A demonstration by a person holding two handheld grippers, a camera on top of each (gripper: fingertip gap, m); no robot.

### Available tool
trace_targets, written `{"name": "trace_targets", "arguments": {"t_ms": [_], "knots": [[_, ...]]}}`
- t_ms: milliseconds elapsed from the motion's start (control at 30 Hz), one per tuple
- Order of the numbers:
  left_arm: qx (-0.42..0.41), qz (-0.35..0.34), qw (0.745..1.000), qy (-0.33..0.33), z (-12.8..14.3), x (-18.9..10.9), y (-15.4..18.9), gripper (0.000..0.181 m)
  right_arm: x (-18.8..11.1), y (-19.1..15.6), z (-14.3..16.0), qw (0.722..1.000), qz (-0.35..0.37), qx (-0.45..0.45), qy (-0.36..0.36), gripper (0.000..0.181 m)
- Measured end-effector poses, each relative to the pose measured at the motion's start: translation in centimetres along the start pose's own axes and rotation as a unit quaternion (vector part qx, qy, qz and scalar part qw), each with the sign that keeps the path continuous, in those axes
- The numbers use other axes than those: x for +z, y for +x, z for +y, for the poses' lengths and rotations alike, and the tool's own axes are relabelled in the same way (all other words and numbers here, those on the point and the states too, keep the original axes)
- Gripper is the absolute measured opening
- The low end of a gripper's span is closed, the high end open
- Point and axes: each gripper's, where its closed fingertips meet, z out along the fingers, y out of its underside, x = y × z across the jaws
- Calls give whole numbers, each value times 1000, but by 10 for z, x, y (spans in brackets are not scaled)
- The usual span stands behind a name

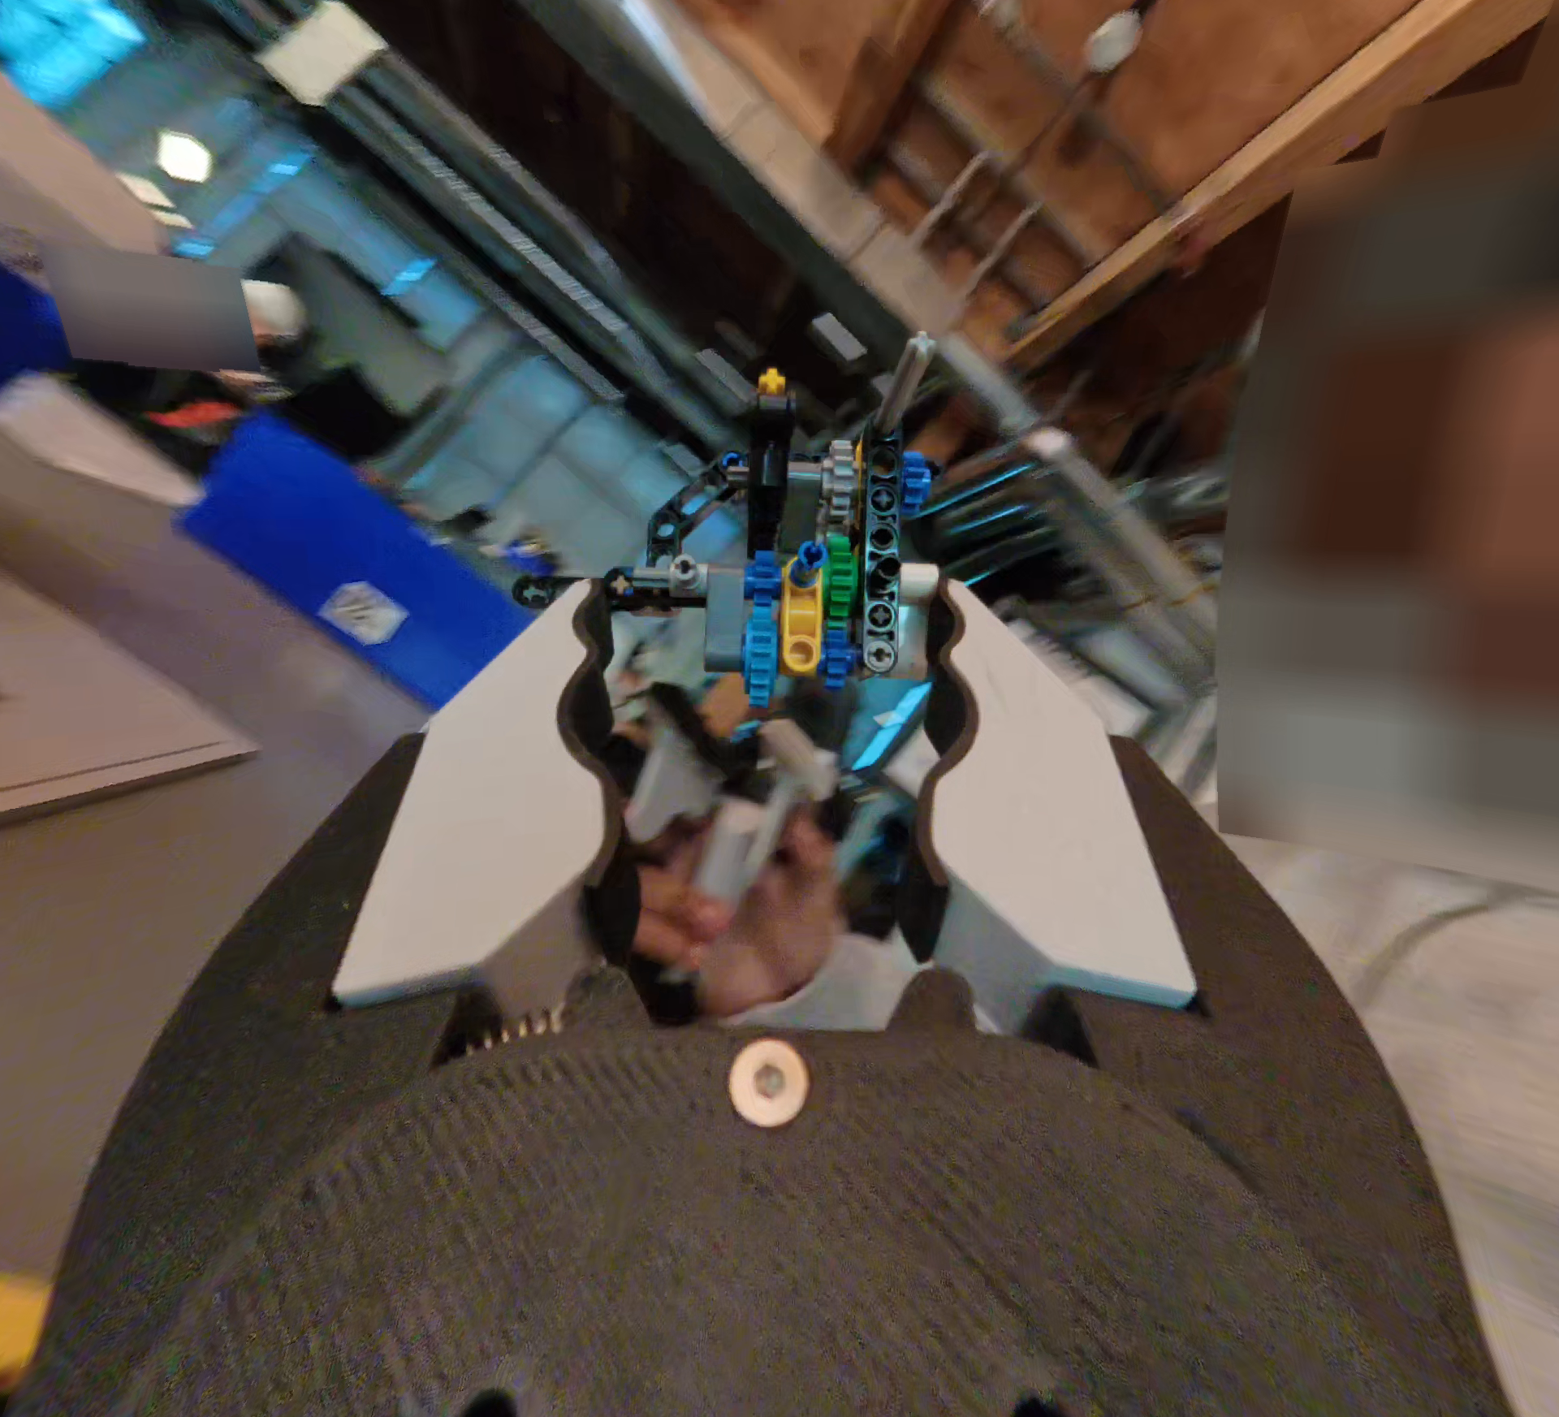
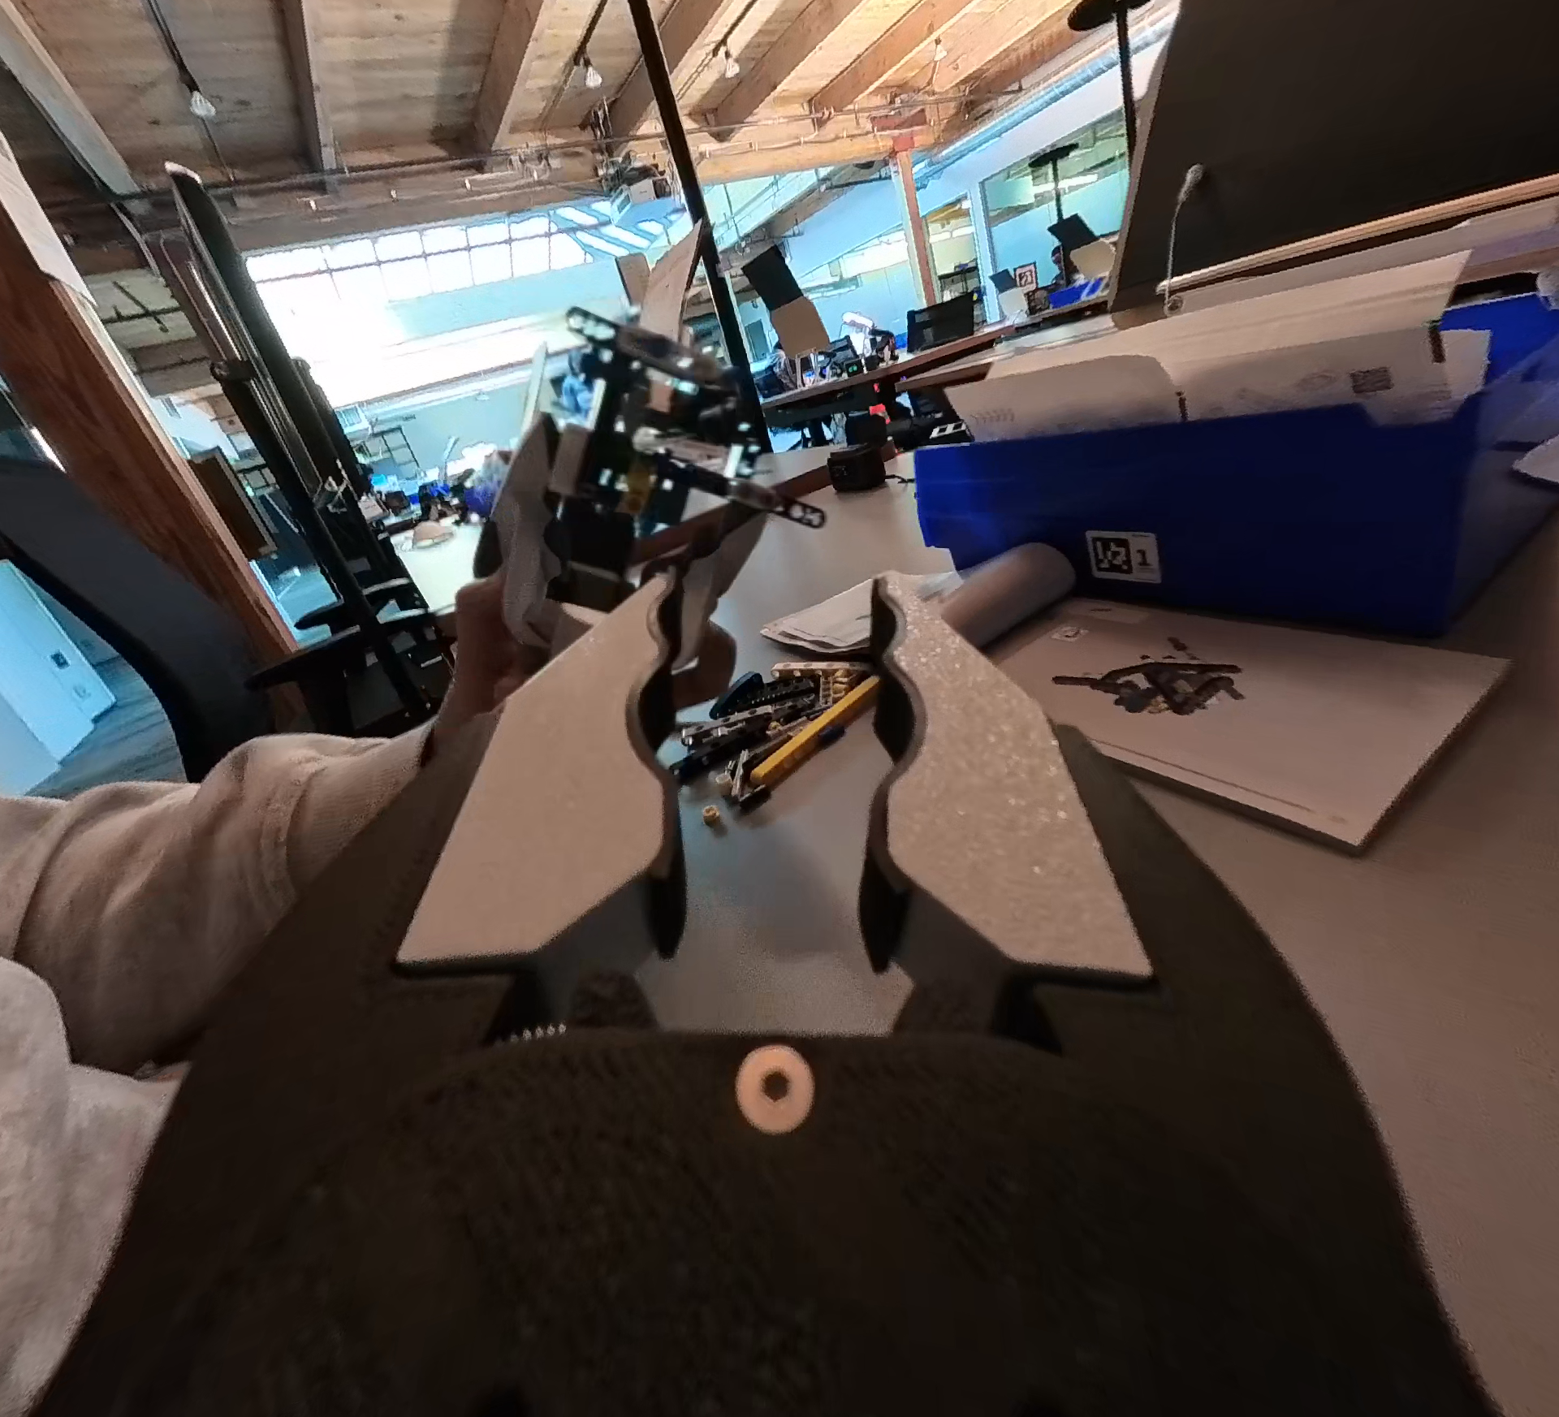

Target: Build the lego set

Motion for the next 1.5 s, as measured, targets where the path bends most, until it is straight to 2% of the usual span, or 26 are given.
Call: {"name": "trace_targets", "arguments": {"t_ms": [100, 167, 267, 400, 467, 500, 633, 767, 1000, 1100, 1233, 1400, 1500], "knots": [[150, -105, 981, -66, 15, 3, -16, 73, 4, -4, 10, 999, -4, -1, -39, 53], [269, -159, 944, -109, 20, 3, -21, 73, 5, -7, 13, 998, -10, 5, -56, 60], [429, -227, 862, -147, 20, 0, -27, 73, 1, -8, 7, 998, -23, 17, -58, 62], [602, -274, 730, -173, 21, -4, -29, 73, -5, -5, -3, 998, -32, 32, -46, 64], [652, -278, 682, -178, 27, -2, -28, 72, -6, -5, -5, 998, -38, 41, -38, 65], [665, -276, 671, -174, 30, 0, -26, 73, -5, -8, -6, 997, -44, 48, -34, 66], [694, -266, 651, -155, 38, 6, -17, 73, -3, -23, -8, 995, -75, 65, -15, 76], [722, -266, 620, -154, 47, 10, -16, 73, 0, -34, -9, 996, -79, 50, 4, 87], [740, -255, 594, -184, 59, 9, -24, 73, 5, -31, 16, 994, -69, -16, -79, 87], [741, -250, 590, -199, 60, 7, -29, 73, 4, -30, 25, 991, -76, -21, -112, 84], [743, -240, 585, -221, 63, 5, -34, 73, 3, -28, 28, 987, -91, 14, -129, 83], [740, -222, 591, -232, 67, 4, -32, 73, -3, -27, 29, 981, -113, 37, -150, 73], [743, -206, 592, -236, 73, 4, -30, 73, -7, -26, 30, 979, -115, 35, -164, 75]]}}
